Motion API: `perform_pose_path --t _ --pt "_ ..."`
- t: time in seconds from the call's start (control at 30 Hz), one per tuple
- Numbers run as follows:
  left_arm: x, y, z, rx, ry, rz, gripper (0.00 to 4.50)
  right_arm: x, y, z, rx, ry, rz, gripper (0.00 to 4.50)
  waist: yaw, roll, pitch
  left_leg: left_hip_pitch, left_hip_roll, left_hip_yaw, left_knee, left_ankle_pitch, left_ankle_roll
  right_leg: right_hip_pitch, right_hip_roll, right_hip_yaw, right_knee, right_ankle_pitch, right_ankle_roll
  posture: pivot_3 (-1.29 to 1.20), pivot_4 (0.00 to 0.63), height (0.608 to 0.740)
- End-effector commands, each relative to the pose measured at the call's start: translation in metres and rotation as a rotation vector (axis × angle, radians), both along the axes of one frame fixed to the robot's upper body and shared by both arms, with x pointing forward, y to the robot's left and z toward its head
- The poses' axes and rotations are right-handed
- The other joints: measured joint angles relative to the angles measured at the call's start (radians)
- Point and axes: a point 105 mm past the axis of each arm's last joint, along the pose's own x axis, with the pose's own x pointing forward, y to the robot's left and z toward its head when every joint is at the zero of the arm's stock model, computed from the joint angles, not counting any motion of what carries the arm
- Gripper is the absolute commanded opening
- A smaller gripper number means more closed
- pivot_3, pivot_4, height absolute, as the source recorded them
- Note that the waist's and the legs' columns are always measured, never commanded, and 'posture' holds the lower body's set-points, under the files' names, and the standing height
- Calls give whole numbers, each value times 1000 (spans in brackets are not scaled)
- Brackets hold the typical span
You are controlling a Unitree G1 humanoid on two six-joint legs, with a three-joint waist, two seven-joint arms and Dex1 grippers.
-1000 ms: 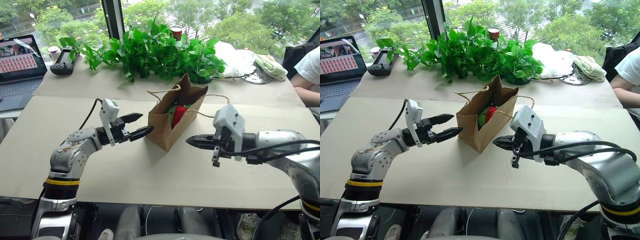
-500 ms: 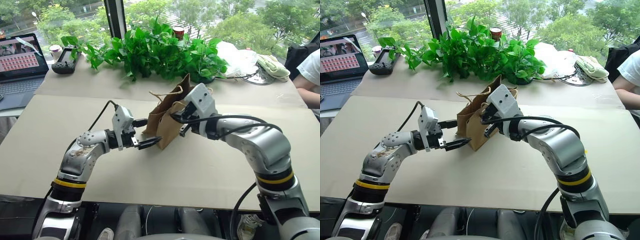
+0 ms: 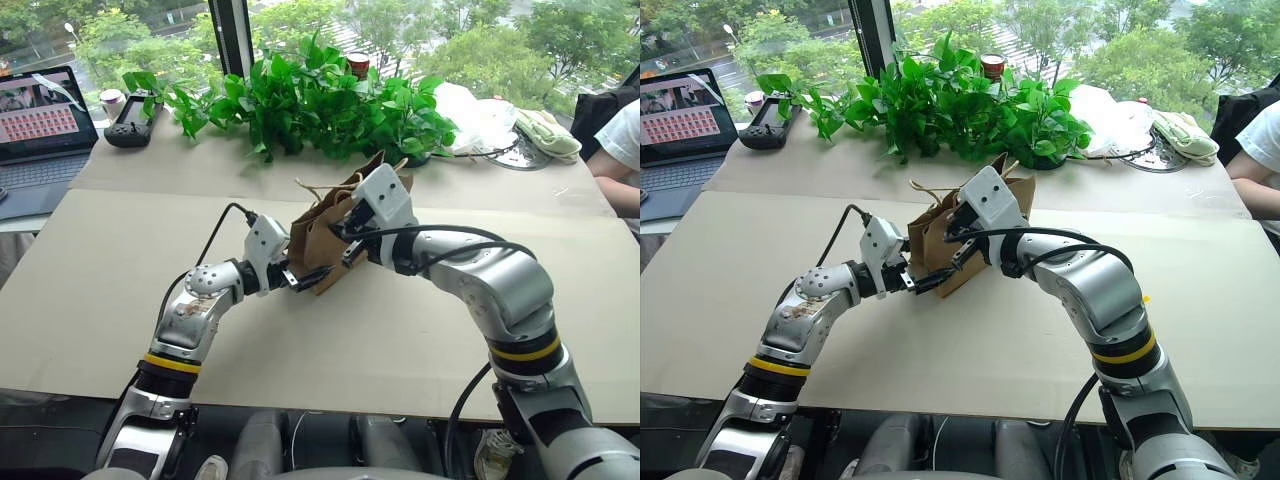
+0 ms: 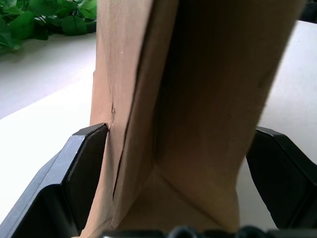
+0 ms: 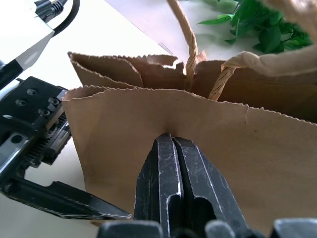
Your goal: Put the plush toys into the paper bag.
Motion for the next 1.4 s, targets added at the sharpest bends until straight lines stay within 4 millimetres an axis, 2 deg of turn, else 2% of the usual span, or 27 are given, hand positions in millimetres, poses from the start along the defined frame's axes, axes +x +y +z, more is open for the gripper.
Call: perform_pose_path --t 0.03,0.1,0.2,0.33,0.53,0.77,0.93,1.03,1.1,1.2,1.3,1.4 --pt "9 -3 13 -29 -65 39 4500 -2 0 8 1 -39 0 28 -1 0 0 0 0 0 0 0 0 0 0 0 0 0 0 0 150 740" --pt "9 -6 14 -39 -68 32 4500 -3 0 8 1 -38 -2 28 -4 0 0 0 0 0 0 0 0 0 0 0 0 0 0 0 150 740" --pt "8 -8 13 -48 -65 23 3798 -3 0 7 2 -35 -3 0 -4 0 0 0 0 0 0 0 0 0 0 0 0 0 0 0 150 740" --pt "7 -8 12 -50 -62 17 2219 -3 -2 7 1 -35 -8 0 -4 0 0 0 0 0 0 0 0 0 0 0 0 0 0 0 150 740" --pt "8 -7 12 -47 -59 23 103 -3 -3 7 -3 -37 -10 0 -4 0 0 0 0 0 0 0 0 0 0 0 0 0 0 0 150 740" --pt "15 -4 11 -57 -49 56 30 -13 -2 8 -14 -43 39 0 -3 0 0 0 0 0 0 0 0 0 0 0 0 0 0 0 150 740" --pt "19 -3 13 -87 -39 71 30 -40 -15 24 34 -76 148 0 2 0 0 0 0 -1 0 0 0 0 0 0 0 0 0 0 150 740" --pt "21 1 15 -114 -30 77 30 -53 -40 34 94 -75 181 0 5 0 0 0 0 -1 0 0 0 1 0 0 0 0 0 0 150 740" --pt "21 5 16 -128 -25 80 30 -52 -61 38 123 -66 148 0 8 0 0 0 0 -2 0 0 0 2 0 -1 -1 0 0 0 150 740" --pt "21 11 21 -152 -29 67 30 -32 -100 46 181 -58 -2 0 4 0 0 1 0 -1 0 0 0 2 0 0 -1 0 0 0 150 740" --pt "19 21 32 -190 -34 32 30 -13 -130 52 228 -56 -138 0 -2 0 0 2 0 -1 0 0 0 2 1 0 0 0 0 0 150 740" --pt "6 28 46 -192 -71 -68 30 -12 -134 54 232 -62 -132 0 -5 0 0 2 0 -1 0 0 0 1 1 1 0 0 0 0 150 740"
